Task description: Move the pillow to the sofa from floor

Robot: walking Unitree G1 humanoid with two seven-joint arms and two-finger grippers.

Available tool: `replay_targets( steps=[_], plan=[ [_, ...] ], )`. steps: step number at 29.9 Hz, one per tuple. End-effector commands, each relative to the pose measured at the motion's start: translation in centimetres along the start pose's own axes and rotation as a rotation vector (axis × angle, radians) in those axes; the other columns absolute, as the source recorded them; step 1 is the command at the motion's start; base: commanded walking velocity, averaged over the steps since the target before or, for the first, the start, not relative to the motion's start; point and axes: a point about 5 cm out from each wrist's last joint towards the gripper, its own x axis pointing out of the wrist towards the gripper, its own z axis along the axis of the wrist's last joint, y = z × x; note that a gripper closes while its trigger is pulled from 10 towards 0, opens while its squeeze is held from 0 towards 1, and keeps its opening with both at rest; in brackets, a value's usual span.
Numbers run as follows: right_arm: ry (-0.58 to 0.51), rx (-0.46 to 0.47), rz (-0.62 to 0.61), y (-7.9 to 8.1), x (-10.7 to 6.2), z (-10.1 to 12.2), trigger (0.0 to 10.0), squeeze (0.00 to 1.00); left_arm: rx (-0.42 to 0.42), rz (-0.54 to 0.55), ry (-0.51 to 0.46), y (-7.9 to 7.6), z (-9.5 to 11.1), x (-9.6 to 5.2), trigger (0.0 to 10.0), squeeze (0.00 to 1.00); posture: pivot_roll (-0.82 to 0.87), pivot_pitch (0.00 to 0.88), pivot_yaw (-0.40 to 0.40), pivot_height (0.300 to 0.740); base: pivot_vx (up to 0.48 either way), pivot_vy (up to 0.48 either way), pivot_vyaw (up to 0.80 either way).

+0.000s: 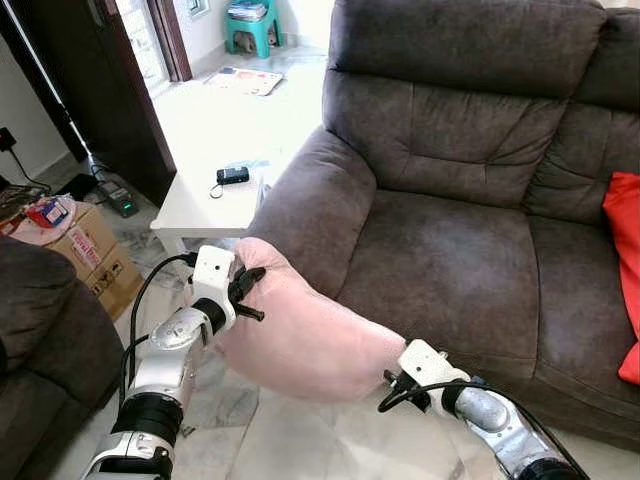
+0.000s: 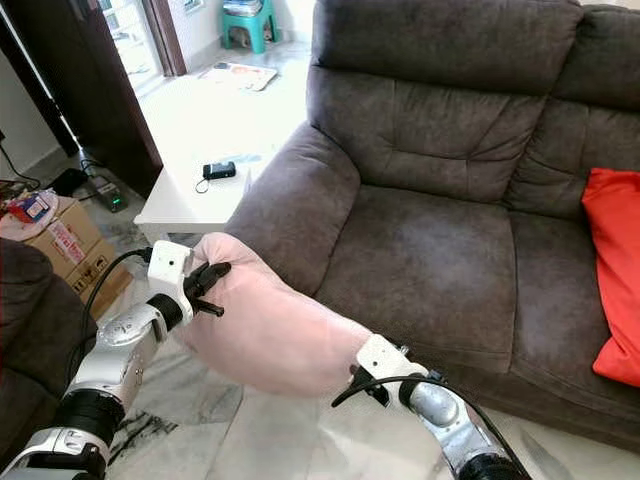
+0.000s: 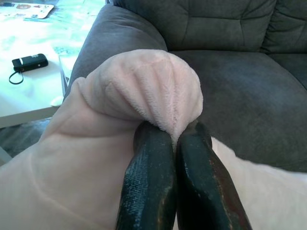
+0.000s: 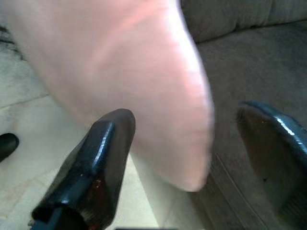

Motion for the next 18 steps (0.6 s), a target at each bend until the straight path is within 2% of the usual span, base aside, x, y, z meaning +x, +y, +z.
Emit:
replay_targets(
  steps=[1,9,10,11,14,18],
  plan=[
    [0.006,-0.008,-0.002,-0.1,0.0,-0.1,10.0,1.0,0.026,-0.016,-0.094,0.0,2.3,0.3,10.0,0.0,0.0,0.045,0.029,0.74,0.0,0.0,0.0],
    [0.032,-0.007,0.091,1.3,0.0,-0.7,10.0,1.0,0.026,-0.027,-0.098,-0.3,2.5,0.3,10.0,0.0,0.01,0.045,0.029,0.74,0.0,0.0,0.0],
    [0.037,0.006,0.106,1.5,0.0,-0.8,10.0,0.06,0.028,-0.03,-0.099,-0.3,2.6,0.3,10.0,0.0,0.01,0.045,0.029,0.74,0.0,0.0,0.0],
    [0.044,0.003,0.111,1.6,0.0,-0.9,10.0,0.0,0.03,-0.032,-0.099,-0.3,2.6,0.3,10.0,0.0,0.01,0.045,0.029,0.74,0.0,0.0,0.0],
    [0.064,0.029,0.127,1.9,0.0,-1.3,10.0,0.0,0.038,-0.046,-0.099,-0.3,2.7,0.2,10.0,0.0,0.01,0.042,0.029,0.74,0.0,0.0,0.0],
    [0.084,0.017,0.115,2.0,0.0,-1.6,10.0,0.0,0.038,-0.072,-0.097,-0.6,2.7,0.1,10.0,0.0,0.01,0.039,0.026,0.74,0.0,0.0,0.0]
  ],
)
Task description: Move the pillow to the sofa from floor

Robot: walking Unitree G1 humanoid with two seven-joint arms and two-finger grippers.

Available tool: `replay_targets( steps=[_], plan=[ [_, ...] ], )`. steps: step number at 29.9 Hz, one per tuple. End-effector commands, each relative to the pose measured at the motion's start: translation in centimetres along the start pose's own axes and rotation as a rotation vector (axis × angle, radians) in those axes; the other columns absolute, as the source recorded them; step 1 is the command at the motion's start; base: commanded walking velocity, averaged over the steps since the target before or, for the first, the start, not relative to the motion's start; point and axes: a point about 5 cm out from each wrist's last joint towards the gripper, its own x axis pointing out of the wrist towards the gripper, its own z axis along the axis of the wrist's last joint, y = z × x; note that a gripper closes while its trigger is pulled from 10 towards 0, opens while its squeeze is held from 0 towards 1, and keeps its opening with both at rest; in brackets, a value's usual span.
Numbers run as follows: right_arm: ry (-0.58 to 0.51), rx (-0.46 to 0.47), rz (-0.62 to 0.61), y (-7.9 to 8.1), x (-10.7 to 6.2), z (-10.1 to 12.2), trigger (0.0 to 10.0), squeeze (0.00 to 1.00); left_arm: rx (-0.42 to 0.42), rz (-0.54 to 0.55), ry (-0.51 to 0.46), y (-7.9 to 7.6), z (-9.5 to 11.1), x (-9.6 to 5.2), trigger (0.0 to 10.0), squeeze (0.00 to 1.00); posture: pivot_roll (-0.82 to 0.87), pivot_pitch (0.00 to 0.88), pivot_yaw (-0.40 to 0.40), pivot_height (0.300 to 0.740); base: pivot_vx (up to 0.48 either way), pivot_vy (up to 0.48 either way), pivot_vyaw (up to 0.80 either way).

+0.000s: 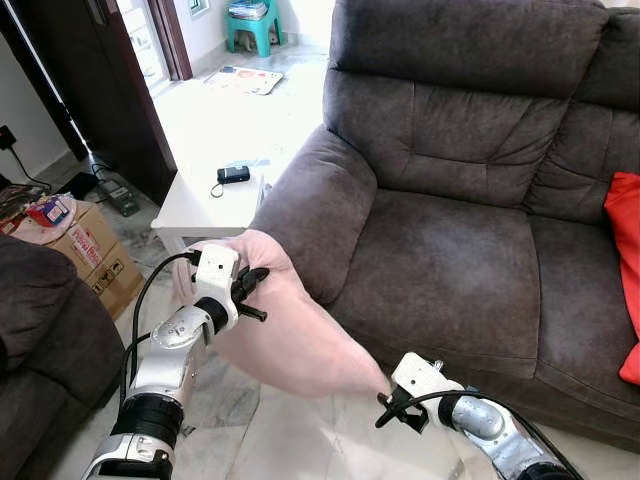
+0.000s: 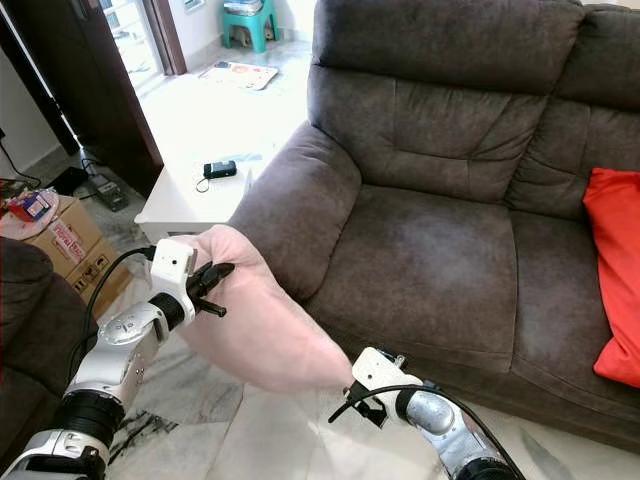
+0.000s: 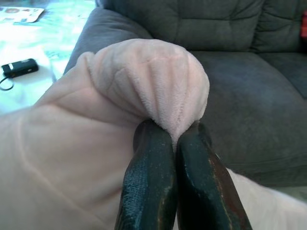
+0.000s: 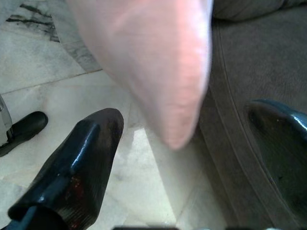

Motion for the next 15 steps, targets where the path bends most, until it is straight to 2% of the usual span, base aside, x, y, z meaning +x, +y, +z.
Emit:
replay_targets(
  steps=[1,6,9,15],
  plan=[
    [0.033,0.005,-0.002,0.27,-0.03,-0.59,10.0,0.0,0.025,-0.024,-0.086,-0.06,2.18,0.19,10.0,0.0,0.01,0.039,0.026,0.74,0.0,0.0,0.0],
    [0.048,0.002,-0.015,0.19,0.02,-0.73,10.0,0.0,0.017,-0.046,-0.089,-0.27,2.33,0.16,10.0,0.0,0.01,0.037,0.025,0.74,0.0,0.0,0.0],
    [0.094,-0.008,-0.074,-0.51,-0.03,-1.1,10.0,0.0,0.01,-0.058,-0.099,-0.36,2.58,0.2,10.0,0.0,0.02,0.035,0.025,0.74,0.0,0.0,0.0],
    [0.138,-0.008,-0.101,-0.67,-0.06,-1.58,10.0,0.0,0.001,-0.066,-0.11,-0.47,2.88,0.29,10.0,0.0,0.02,0.036,0.023,0.74,0.0,0.0,0.0]
  ],
)
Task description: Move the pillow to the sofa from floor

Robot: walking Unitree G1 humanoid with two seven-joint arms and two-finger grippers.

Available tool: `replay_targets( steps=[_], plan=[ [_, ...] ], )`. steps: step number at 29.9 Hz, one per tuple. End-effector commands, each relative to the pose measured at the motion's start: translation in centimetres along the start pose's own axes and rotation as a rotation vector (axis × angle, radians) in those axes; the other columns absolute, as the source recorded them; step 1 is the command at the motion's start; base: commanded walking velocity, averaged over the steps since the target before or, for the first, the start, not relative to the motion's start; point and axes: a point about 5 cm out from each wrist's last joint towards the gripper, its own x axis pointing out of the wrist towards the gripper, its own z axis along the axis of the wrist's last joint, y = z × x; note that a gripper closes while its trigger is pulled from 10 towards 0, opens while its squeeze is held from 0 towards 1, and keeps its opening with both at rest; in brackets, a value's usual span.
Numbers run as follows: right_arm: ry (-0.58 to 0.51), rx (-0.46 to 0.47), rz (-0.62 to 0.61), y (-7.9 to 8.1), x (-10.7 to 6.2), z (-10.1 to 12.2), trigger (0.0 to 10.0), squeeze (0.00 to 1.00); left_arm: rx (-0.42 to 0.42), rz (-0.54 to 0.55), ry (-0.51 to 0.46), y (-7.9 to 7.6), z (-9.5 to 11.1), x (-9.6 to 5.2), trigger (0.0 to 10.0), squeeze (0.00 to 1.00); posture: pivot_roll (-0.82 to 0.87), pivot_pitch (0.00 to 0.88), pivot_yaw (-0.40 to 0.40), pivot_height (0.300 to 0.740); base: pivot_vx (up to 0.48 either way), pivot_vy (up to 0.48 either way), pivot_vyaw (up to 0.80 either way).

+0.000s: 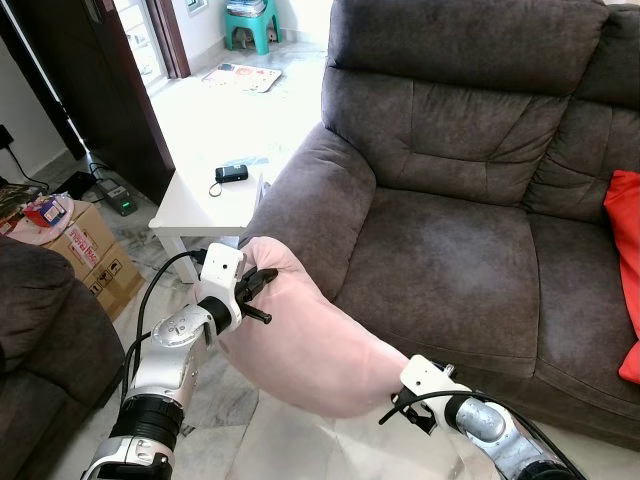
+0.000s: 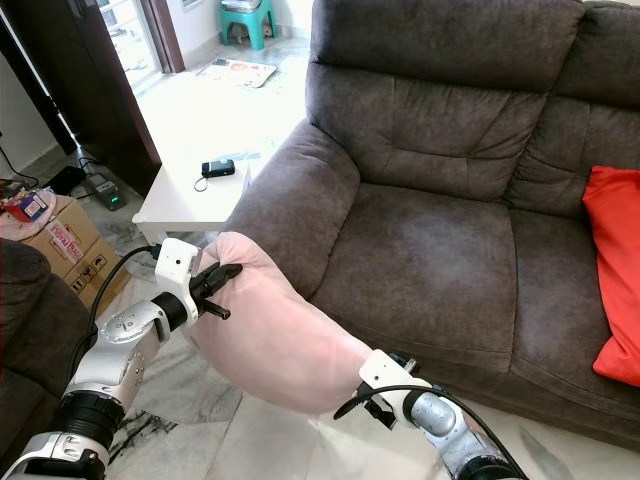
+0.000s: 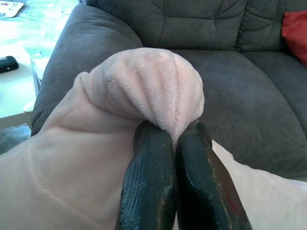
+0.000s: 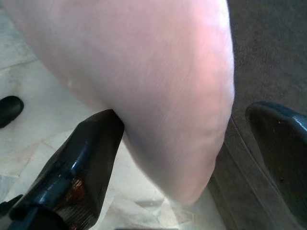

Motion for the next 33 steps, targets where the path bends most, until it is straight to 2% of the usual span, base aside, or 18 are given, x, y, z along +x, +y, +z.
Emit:
replay_targets(
  steps=[1,2,5,6,7,8,9,11,12,21,28,33],
  plan=[
    [0.032,-0.003,-0.007,0.1,0.0,-0.4,10.0,0.0,0.03,-0.016,-0.108,-0.1,2.7,0.4,10.0,0.0,0.02,0.036,0.023,0.74,0.0,0.0,0.0],
    [0.063,-0.001,-0.041,-0.1,0.0,-0.8,10.0,0.0,0.013,-0.015,-0.121,-0.1,3.0,0.3,10.0,0.0,0.02,0.035,0.022,0.74,0.0,0.0,0.0],
    [0.072,0.011,-0.027,0.2,0.0,-1.0,10.0,0.0,-0.002,-0.011,-0.137,0.0,3.3,0.2,10.0,0.0,0.03,0.039,0.019,0.74,0.0,0.0,0.0],
    [0.074,0.015,-0.018,0.4,0.0,-1.0,9.7,0.0,-0.005,-0.01,-0.139,0.0,3.4,0.2,10.0,0.0,0.03,0.039,0.019,0.74,0.0,0.0,0.0],
    [0.07,0.019,0.005,0.8,0.1,-1.0,1.4,0.0,-0.009,-0.007,-0.144,0.1,3.5,0.2,10.0,0.0,0.03,0.039,0.019,0.74,0.0,0.0,0.0],
    [0.07,0.019,0.005,0.8,0.1,-1.0,1.4,0.0,-0.009,-0.007,-0.144,0.1,3.5,0.2,10.0,0.0,0.03,0.039,0.019,0.74,0.0,0.0,0.0],
    [0.061,0.036,0.011,1.0,0.2,-0.9,0.0,0.0,-0.02,-0.006,-0.151,0.1,3.6,0.2,10.0,0.0,0.03,0.038,0.02,0.74,0.0,0.0,0.0],
    [0.055,0.062,0.029,1.4,0.2,-0.8,0.0,0.0,-0.02,-0.013,-0.151,0.0,3.6,0.2,10.0,0.0,0.03,0.038,0.021,0.74,0.0,0.0,0.0],
    [0.057,0.051,0.044,1.7,0.3,-0.9,10.0,0.0,-0.02,-0.018,-0.15,-0.1,3.6,0.2,10.0,0.0,0.03,0.038,0.021,0.74,0.0,0.0,0.0],
    [0.076,0.057,0.049,2.2,0.3,-1.2,10.0,0.0,-0.022,-0.03,-0.146,-0.3,3.6,0.3,10.0,0.0,0.03,0.032,0.021,0.74,0.0,0.0,0.0],
    [0.103,0.046,-0.056,1.4,0.4,-1.1,10.0,0.0,-0.029,-0.035,-0.145,-0.2,3.7,0.3,10.0,0.0,0.04,0.028,0.019,0.74,0.0,0.0,0.0],
    [0.104,0.074,-0.126,0.7,0.5,-0.9,10.0,0.0,-0.032,-0.036,-0.146,-0.2,3.7,0.3,10.0,0.0,0.04,0.026,0.021,0.74,0.0,0.0,0.0]
  ],
)
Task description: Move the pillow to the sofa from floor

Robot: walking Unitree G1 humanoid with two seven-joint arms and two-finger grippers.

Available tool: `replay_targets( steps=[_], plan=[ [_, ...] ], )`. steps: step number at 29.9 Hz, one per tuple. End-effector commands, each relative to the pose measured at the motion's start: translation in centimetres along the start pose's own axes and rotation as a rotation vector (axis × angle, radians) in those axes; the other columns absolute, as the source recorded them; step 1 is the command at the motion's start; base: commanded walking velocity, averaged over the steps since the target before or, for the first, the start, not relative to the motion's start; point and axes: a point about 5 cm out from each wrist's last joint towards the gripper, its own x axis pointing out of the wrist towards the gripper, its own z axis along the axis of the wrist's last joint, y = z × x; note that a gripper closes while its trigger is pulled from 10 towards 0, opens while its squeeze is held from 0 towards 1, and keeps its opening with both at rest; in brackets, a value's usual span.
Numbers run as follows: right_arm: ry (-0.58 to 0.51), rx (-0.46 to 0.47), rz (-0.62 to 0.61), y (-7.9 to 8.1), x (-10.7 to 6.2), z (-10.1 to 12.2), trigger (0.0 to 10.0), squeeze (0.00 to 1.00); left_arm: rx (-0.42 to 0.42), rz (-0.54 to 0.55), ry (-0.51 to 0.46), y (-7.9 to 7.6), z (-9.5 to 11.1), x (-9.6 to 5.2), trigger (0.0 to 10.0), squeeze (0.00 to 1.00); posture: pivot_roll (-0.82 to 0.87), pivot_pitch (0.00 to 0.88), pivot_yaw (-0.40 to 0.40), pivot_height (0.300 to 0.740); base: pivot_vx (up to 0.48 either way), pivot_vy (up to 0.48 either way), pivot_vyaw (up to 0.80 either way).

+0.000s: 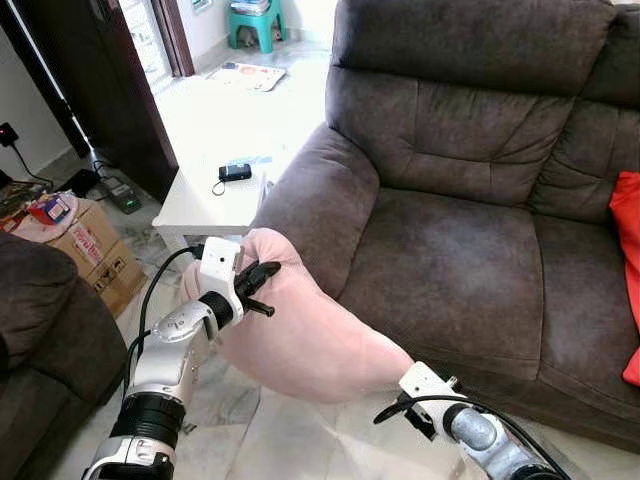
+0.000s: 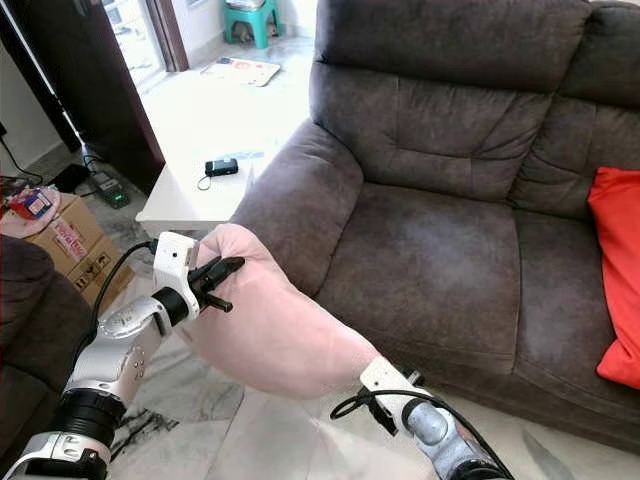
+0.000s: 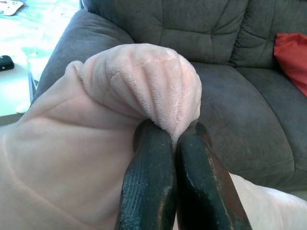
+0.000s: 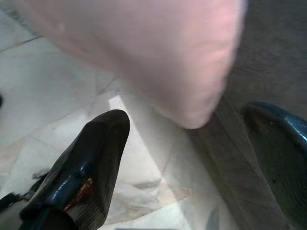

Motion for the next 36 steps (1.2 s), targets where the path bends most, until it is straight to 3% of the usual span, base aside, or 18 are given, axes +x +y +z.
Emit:
replay_targets(
  steps=[1,7,14,24,33,34,35,36],
  plan=[
    [0.011,0.029,-0.026,-0.2,0.1,0.0,10.0,0.0,0.028,-0.029,-0.113,-0.1,2.8,0.3,10.0,0.0,0.04,0.026,0.021,0.74,0.0,0.0,0.0],
    [0.014,0.037,-0.016,0.0,0.1,0.1,10.0,0.0,0.026,-0.033,-0.12,-0.2,3.1,0.5,10.0,0.0,0.04,0.021,0.021,0.74,0.0,0.0,0.0],
    [0.029,0.04,0.084,1.6,0.2,-0.2,10.0,0.0,0.026,-0.046,-0.128,-0.5,3.3,0.6,10.0,0.0,0.05,0.019,0.02,0.74,0.0,0.0,0.0],
    [0.035,0.058,0.015,1.0,0.3,0.0,10.0,0.0,-0.012,-0.124,-0.129,-1.1,3.6,0.5,10.0,0.0,0.05,0.016,0.021,0.74,0.0,0.0,0.0],
    [0.017,0.141,-0.017,0.8,0.3,0.3,10.0,0.0,-0.074,-0.21,-0.116,-2.1,3.5,0.2,10.0,0.0,0.05,0.019,0.024,0.74,0.0,0.0,0.0],
    [0.016,0.148,-0.02,0.8,0.3,0.3,6.7,0.0,-0.073,-0.21,-0.115,-2.1,3.4,0.2,10.0,0.0,0.05,0.019,0.024,0.74,0.0,0.0,0.0],
    [0.016,0.15,-0.023,0.8,0.3,0.3,0.0,0.0,-0.073,-0.209,-0.112,-2.1,3.4,0.2,10.0,0.0,0.05,0.019,0.024,0.74,0.0,0.0,0.0],
    [0.016,0.147,-0.022,0.7,0.4,0.4,0.0,0.0,-0.074,-0.209,-0.11,-2.1,3.4,0.2,10.0,0.0,0.05,0.021,0.025,0.74,0.0,0.0,0.0]
  ],
)
